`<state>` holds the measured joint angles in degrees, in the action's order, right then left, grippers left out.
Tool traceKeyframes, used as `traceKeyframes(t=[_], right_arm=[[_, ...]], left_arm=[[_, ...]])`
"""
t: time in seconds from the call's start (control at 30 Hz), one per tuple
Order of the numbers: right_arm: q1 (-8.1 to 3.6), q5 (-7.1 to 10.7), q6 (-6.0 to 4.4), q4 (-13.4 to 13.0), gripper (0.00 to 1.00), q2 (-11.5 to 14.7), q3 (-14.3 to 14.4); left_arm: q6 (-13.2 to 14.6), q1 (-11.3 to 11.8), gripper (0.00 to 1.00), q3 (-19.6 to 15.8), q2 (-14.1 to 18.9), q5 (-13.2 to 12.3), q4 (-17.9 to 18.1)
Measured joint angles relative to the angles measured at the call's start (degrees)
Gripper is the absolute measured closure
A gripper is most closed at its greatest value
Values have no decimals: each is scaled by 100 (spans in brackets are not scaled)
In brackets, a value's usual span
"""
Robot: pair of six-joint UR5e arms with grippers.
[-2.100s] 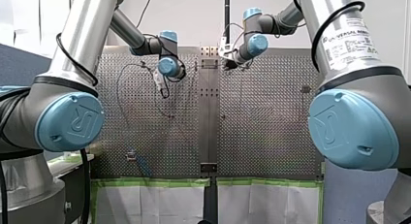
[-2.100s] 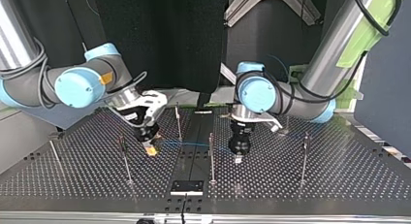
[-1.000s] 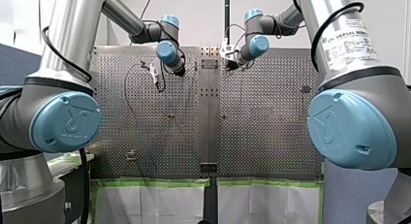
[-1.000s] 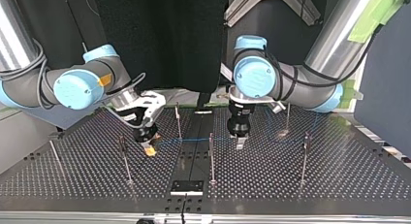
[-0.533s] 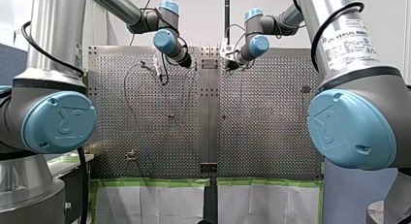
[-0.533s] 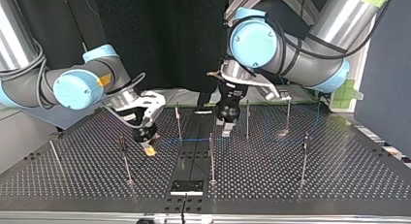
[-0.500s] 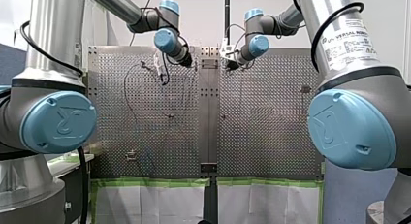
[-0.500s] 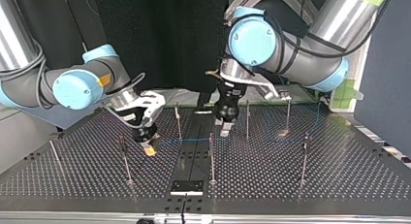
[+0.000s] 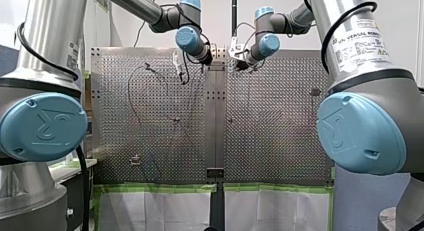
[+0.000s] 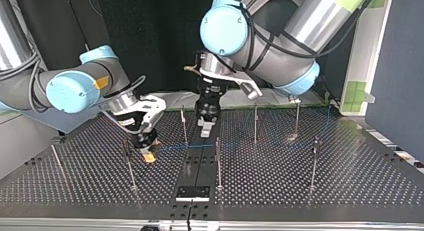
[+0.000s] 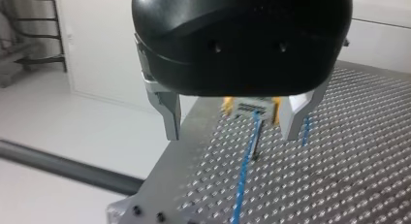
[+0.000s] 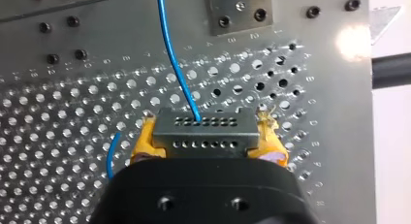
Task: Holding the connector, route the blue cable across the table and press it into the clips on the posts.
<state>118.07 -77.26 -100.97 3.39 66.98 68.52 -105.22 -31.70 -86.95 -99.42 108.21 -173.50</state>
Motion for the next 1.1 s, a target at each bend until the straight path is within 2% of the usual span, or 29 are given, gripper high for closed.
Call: traceKeyframes(t=[0.17, 0.37, 0.67, 0.93, 1.1], right_arm=[[-39, 0, -3, 11, 100, 35, 0], [-79, -7, -5, 19, 100, 44, 0], [-110, -8, -4, 25, 100, 47, 1], [-113, -7, -4, 20, 100, 43, 0], [-113, -9, -3, 20, 100, 41, 0]], left_arm=[[78, -218, 0, 301, -222, 173, -74], [137, -258, 0, 616, -404, 301, -175], [298, -189, 0, 1084, -852, 568, -433], [314, -111, 0, 1521, -1099, 626, -397], [353, -59, 0, 1789, -1290, 604, -499]])
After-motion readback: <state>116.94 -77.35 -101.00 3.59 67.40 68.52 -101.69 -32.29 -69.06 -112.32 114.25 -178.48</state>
